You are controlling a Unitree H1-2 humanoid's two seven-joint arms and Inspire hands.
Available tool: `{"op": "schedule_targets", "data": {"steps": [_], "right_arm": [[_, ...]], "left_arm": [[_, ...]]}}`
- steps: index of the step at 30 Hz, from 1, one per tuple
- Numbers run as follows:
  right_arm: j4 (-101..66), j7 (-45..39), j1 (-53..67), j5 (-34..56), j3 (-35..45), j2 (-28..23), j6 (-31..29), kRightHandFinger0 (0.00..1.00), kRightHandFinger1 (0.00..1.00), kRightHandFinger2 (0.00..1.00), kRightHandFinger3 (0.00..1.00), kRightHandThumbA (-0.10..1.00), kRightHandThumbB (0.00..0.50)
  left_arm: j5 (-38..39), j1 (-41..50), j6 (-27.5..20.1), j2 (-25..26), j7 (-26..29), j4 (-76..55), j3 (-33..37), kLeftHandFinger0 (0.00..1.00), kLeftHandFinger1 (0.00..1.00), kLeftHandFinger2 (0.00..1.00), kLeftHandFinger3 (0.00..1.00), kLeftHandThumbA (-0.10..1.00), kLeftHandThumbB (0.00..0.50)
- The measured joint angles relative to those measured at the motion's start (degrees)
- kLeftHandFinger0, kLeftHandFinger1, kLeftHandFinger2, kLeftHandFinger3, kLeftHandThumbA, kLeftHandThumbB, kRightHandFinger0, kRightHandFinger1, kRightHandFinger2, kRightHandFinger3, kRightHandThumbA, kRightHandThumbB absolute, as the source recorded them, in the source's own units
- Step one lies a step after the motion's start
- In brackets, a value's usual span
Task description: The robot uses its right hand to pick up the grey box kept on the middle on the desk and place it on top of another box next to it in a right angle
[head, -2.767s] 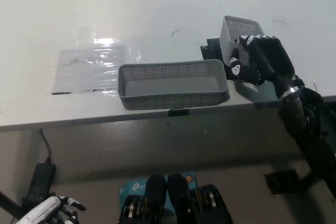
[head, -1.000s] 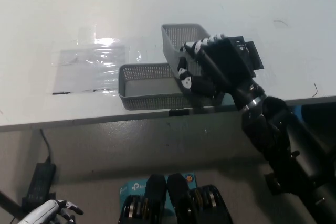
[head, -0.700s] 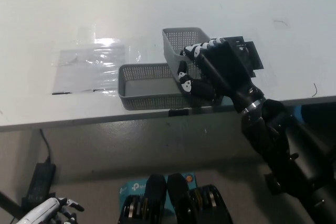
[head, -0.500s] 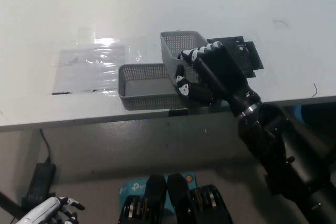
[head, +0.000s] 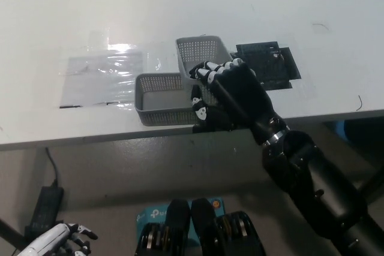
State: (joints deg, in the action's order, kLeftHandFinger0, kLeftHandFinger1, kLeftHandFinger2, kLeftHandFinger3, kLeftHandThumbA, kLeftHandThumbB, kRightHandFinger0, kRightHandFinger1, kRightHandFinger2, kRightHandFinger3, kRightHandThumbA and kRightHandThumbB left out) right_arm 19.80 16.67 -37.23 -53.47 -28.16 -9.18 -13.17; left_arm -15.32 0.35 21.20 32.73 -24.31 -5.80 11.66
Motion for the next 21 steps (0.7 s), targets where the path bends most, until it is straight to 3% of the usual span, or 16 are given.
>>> {"op": "schedule_targets", "data": {"steps": [2,5,7,9,10,12,14,15,16,17,18,19,20,21], "right_arm": [[0.57,1.24,0.01,-0.91,-0.7,0.0,0.01,0.0,0.17,0.64,0.58,-0.1,0.002],[0.83,2.24,0.01,-2.08,-1.57,-0.02,0.1,0.0,0.06,0.47,0.42,-0.1,0.025],[0.86,2.8,0.01,-2.79,-2.0,-0.01,0.26,0.0,0.0,0.39,0.42,-0.1,0.031],[0.86,3.01,0.07,-3.64,-2.44,-0.04,0.53,0.0,0.0,0.32,0.48,-0.1,0.0],[0.82,3.0,0.14,-3.93,-2.68,-0.05,0.66,0.0,0.0,0.29,0.54,-0.1,0.013],[0.69,3.0,0.35,-4.61,-3.07,-0.05,1.07,0.0,0.0,0.2,0.56,-0.1,0.027],[0.58,3.07,0.5,-5.14,-3.39,-0.06,1.31,0.0,0.0,0.22,0.65,-0.1,0.021],[0.36,2.9,0.58,-5.35,-3.49,-0.06,1.51,0.0,0.03,0.26,0.68,-0.01,0.012],[0.0,2.6,0.66,-5.51,-3.52,-0.06,1.79,0.0,0.05,0.28,0.65,0.13,0.012],[-0.49,2.15,0.79,-5.62,-3.52,-0.08,2.17,0.06,0.13,0.33,0.62,0.31,0.003],[-1.68,1.02,1.13,-5.96,-3.54,-0.09,3.06,0.01,0.12,0.29,0.62,0.37,0.0],[-2.7,-0.1,1.39,-6.24,-3.59,-0.1,3.86,0.0,0.12,0.27,0.59,0.41,0.034],[-3.42,-0.73,1.57,-6.35,-3.62,-0.09,4.29,0.11,0.23,0.38,0.65,0.48,0.081],[-4.57,-2.16,1.83,-6.59,-3.65,-0.1,5.3,0.15,0.27,0.39,0.68,0.56,0.07]], "left_arm": [[0.0,-0.11,-0.01,0.0,-0.03,0.0,0.01,0.37,0.4,0.54,0.65,0.31,0.34],[0.01,-0.4,-0.04,0.0,-0.06,0.01,0.01,0.4,0.43,0.56,0.68,0.3,0.334],[-0.01,-0.67,-0.06,0.0,-0.06,0.01,0.01,0.39,0.42,0.54,0.7,0.3,0.333],[-0.02,-0.84,-0.09,0.0,-0.06,0.04,0.01,0.36,0.39,0.52,0.69,0.3,0.328],[0.01,-0.91,-0.13,0.0,-0.06,0.12,0.01,0.36,0.39,0.52,0.68,0.31,0.332],[-0.04,-1.03,-0.17,0.0,-0.06,0.19,0.07,0.38,0.41,0.53,0.68,0.31,0.331],[-0.04,-1.09,-0.16,0.0,-0.06,0.19,0.17,0.38,0.4,0.53,0.68,0.3,0.332],[-0.03,-1.1,-0.16,0.0,-0.06,0.19,0.19,0.4,0.42,0.54,0.68,0.33,0.343],[-0.03,-1.1,-0.17,0.0,-0.06,0.19,0.2,0.4,0.41,0.54,0.67,0.33,0.341],[-0.05,-1.1,-0.17,0.0,-0.06,0.19,0.23,0.39,0.41,0.53,0.66,0.32,0.34],[-0.05,-1.09,-0.17,0.0,-0.06,0.19,0.26,0.38,0.41,0.53,0.66,0.31,0.341],[-0.03,-1.09,-0.16,-0.01,-0.06,0.19,0.26,0.39,0.41,0.54,0.66,0.3,0.334],[-0.02,-1.09,-0.16,-0.01,-0.06,0.19,0.26,0.39,0.41,0.54,0.66,0.31,0.338],[-0.01,-1.09,-0.16,-0.01,-0.06,0.19,0.26,0.39,0.41,0.54,0.65,0.31,0.339]]}}
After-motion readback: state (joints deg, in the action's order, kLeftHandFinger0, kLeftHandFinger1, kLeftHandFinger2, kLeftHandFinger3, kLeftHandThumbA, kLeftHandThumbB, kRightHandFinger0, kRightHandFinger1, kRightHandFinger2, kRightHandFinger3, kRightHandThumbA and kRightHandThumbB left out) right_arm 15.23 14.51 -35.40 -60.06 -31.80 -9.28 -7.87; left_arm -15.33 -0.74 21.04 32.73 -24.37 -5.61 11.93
